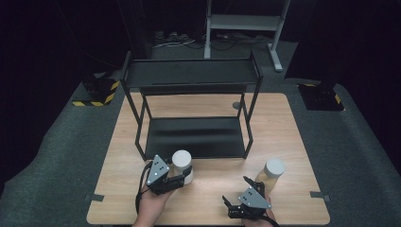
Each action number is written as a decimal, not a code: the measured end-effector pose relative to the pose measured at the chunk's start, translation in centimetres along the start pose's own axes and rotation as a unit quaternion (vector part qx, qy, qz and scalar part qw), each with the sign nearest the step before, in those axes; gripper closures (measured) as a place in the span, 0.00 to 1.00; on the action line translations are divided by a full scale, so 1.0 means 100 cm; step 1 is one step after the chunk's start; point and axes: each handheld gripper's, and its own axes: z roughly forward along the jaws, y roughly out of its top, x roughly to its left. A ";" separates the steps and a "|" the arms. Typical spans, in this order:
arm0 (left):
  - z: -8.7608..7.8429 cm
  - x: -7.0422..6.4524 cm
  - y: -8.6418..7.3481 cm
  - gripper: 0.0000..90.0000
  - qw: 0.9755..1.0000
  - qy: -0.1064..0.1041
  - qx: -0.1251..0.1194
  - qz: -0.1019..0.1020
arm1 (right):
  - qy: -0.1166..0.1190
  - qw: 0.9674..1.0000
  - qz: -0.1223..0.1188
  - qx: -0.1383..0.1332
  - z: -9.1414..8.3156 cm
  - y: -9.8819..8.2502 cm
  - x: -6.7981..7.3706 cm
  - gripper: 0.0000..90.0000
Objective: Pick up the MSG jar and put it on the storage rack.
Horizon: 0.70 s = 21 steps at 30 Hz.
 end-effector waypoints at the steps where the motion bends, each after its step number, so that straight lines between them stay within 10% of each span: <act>1: -0.003 0.001 0.000 0.39 1.000 0.003 -0.002 -0.001 | 0.000 1.000 0.000 0.000 0.000 0.000 0.000 0.00; 21: -0.043 0.017 0.015 0.39 0.998 0.049 -0.025 -0.005 | 0.000 1.000 0.000 0.000 0.000 0.000 0.000 0.00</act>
